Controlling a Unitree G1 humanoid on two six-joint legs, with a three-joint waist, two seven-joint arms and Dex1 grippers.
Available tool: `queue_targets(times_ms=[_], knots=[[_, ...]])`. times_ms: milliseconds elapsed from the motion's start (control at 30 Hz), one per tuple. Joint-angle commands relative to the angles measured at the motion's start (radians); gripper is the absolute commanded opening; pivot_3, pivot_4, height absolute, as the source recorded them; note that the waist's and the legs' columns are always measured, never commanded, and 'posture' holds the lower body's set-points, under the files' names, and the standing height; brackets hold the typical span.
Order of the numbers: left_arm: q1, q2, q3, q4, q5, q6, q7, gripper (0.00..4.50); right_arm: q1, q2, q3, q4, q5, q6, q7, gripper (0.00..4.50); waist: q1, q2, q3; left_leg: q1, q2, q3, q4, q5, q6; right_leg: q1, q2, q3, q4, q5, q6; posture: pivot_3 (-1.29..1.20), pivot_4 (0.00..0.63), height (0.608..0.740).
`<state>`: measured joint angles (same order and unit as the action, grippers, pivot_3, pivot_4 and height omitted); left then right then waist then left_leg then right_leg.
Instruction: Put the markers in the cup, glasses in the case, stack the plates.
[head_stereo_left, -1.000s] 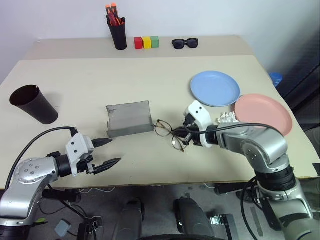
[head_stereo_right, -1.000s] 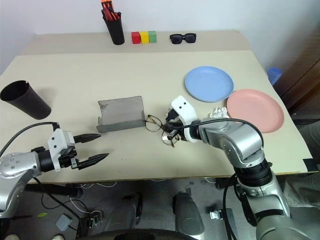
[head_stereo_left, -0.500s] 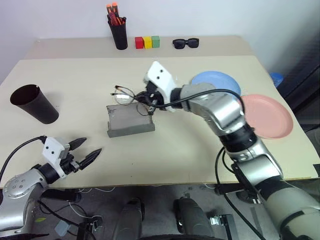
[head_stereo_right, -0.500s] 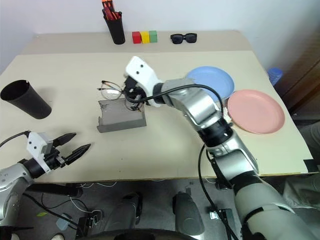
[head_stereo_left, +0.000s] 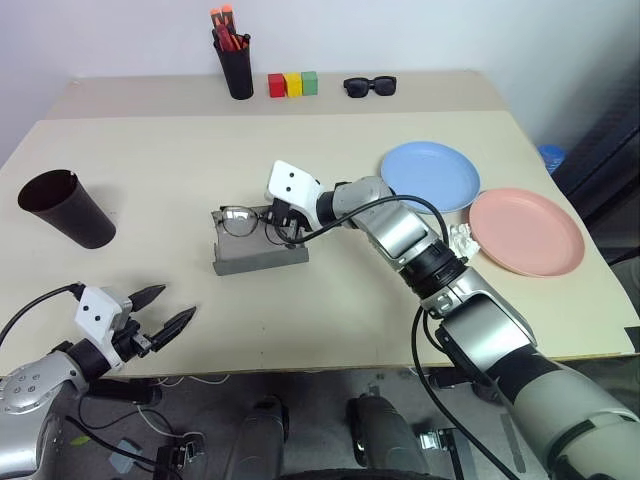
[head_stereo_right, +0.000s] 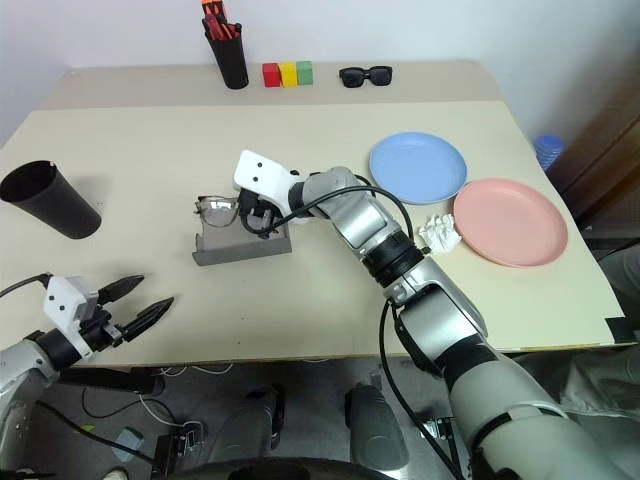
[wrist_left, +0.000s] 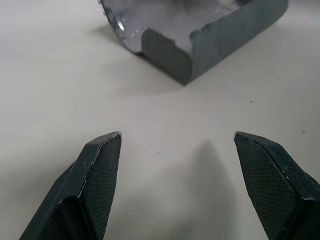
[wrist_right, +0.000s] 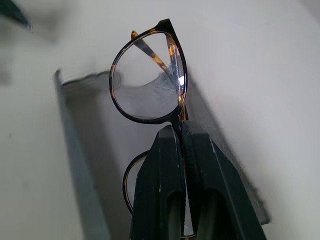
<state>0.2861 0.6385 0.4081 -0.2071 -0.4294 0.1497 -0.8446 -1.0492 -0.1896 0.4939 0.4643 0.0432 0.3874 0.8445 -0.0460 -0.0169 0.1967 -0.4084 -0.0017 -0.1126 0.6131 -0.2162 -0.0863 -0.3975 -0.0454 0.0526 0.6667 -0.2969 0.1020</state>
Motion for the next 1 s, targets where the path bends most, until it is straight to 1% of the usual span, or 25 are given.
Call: queue_targets(times_ms=[33, 300, 400, 500, 767, 1000], knots=[[-0.007, 0.023, 0.029, -0.079, -0.052, 0.036, -0.002, 3.70, 0.034, -0.030, -0.002, -0.102, -0.021, 0.031, 0.044, 0.03, 0.003, 0.000, 0.000, 0.000, 0.000, 0.000, 0.000, 0.000, 0.000, 0.000, 0.000, 0.000, 0.000, 0.000, 0.000, 0.00, 0.150, 0.740], [-0.063, 0.039, 0.005, -0.109, -0.056, 0.097, 0.014, 3.70, 0.083, -0.038, -0.009, -0.197, -0.050, 0.087, 0.070, 0.03, -0.002, 0.000, 0.000, 0.000, 0.000, 0.000, 0.000, 0.000, 0.000, 0.000, 0.000, 0.000, 0.000, 0.000, 0.000, 0.00, 0.150, 0.740], [-0.080, 0.040, -0.002, -0.116, -0.052, 0.115, 0.019, 3.70, 0.089, -0.039, -0.009, -0.205, -0.061, 0.085, 0.075, 0.95, -0.002, 0.000, 0.000, 0.000, 0.000, 0.000, 0.000, 0.000, 0.000, 0.000, 0.000, 0.000, 0.000, 0.000, 0.000, 0.00, 0.150, 0.740], [-0.103, 0.041, -0.014, -0.127, -0.048, 0.135, 0.033, 3.70, 0.089, -0.028, -0.030, -0.217, -0.058, 0.083, 0.061, 2.37, -0.001, 0.000, 0.000, 0.000, 0.000, 0.000, 0.000, 0.000, 0.000, 0.000, 0.000, 0.000, 0.000, 0.000, 0.000, 0.00, 0.150, 0.740], [-0.151, 0.030, -0.034, -0.150, -0.053, 0.183, 0.074, 3.70, 0.089, -0.018, -0.087, -0.253, -0.043, 0.094, 0.033, 2.37, -0.001, 0.000, 0.000, 0.000, 0.000, 0.000, 0.000, 0.000, 0.000, 0.000, 0.000, 0.000, 0.000, 0.000, 0.000, 0.00, 0.150, 0.740], [-0.164, 0.031, -0.040, -0.148, -0.048, 0.188, 0.080, 3.70, 0.124, -0.001, -0.031, -0.224, -0.109, 0.031, -0.008, 2.37, 0.000, 0.000, 0.000, 0.000, 0.000, 0.000, 0.000, 0.000, 0.000, 0.000, 0.000, 0.000, 0.000, 0.000, 0.000, 0.00, 0.150, 0.740]])
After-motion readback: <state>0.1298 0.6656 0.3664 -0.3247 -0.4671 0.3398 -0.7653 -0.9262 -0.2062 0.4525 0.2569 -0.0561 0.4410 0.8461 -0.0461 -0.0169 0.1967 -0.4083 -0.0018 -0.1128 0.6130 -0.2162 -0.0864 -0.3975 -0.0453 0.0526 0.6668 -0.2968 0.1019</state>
